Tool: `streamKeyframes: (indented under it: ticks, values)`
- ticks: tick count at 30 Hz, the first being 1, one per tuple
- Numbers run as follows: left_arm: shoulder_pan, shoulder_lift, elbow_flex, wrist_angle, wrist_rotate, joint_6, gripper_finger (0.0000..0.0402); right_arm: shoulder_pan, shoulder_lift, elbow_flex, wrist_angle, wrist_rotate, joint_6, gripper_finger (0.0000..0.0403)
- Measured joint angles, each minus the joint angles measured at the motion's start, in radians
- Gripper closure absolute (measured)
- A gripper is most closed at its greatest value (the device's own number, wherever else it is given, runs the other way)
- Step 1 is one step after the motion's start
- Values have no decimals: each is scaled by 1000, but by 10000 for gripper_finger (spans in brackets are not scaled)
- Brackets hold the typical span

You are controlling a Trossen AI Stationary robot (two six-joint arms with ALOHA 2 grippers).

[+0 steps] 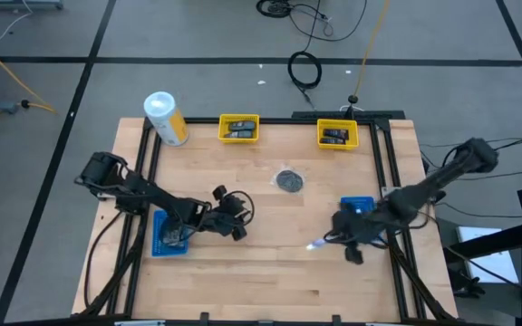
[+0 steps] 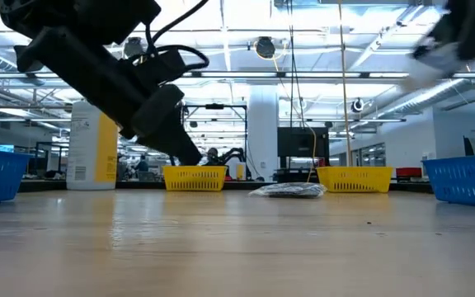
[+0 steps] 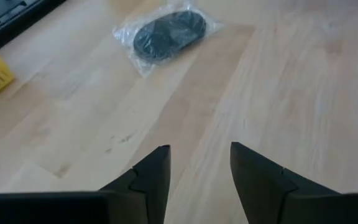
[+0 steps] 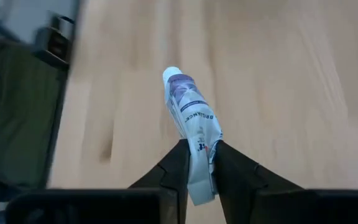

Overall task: Pick & Place Travel size toiletries
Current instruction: Put the white toothpaste into the right blue bin

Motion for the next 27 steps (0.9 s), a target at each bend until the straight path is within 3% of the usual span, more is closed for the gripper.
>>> streamKeyframes:
  ticks: [5,15,17,21,27]
  values:
    - [9,8,0,15,1,44,249,59,-85,135,-465,4,424,346]
    - [43,13,0,68,2,150,249,96,-122,213,-1108,4,1000,346]
    - [53,12,0,83,2,170,248,95,-123,196,-1134,7,1072,346]
    - [72,13,0,109,3,204,249,96,-130,128,-1024,32,1082,333]
    - [93,13,0,107,49,209,248,95,-115,-23,-889,31,1135,287]
